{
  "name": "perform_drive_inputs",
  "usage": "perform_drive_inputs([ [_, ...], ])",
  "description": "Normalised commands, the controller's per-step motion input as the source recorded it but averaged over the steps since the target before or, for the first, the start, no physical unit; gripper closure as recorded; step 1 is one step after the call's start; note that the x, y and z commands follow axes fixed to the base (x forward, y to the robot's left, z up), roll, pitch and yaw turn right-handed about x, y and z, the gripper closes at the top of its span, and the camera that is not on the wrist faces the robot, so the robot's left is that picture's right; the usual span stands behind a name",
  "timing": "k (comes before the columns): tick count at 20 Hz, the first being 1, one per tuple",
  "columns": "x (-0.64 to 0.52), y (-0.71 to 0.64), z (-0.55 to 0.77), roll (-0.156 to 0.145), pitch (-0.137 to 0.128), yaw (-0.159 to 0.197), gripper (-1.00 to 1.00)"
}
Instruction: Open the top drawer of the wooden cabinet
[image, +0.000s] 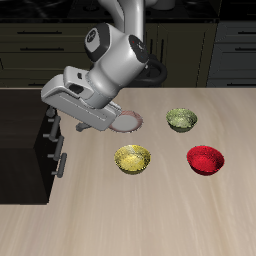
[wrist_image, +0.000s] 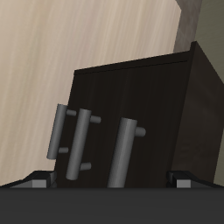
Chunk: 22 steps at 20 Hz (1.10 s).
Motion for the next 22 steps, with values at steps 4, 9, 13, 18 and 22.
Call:
perform_drive_inputs([
  [4, -0.04, -0.08, -0.11, -0.041, 0.013, 0.004, -1.00],
  [9, 0.01, -0.07, -0.16, -0.036, 0.033, 0.019, -1.00],
  [13, -0.04, -0.08, -0.09, -0.016, -0.002, 0.005, -1.00],
  [18, -0.06, -0.15, -0.17, -0.034, 0.015, 0.021, -1.00],
  [22, -0.08, -0.26, -0.17, -0.076, 0.038, 0.010, -1.00],
])
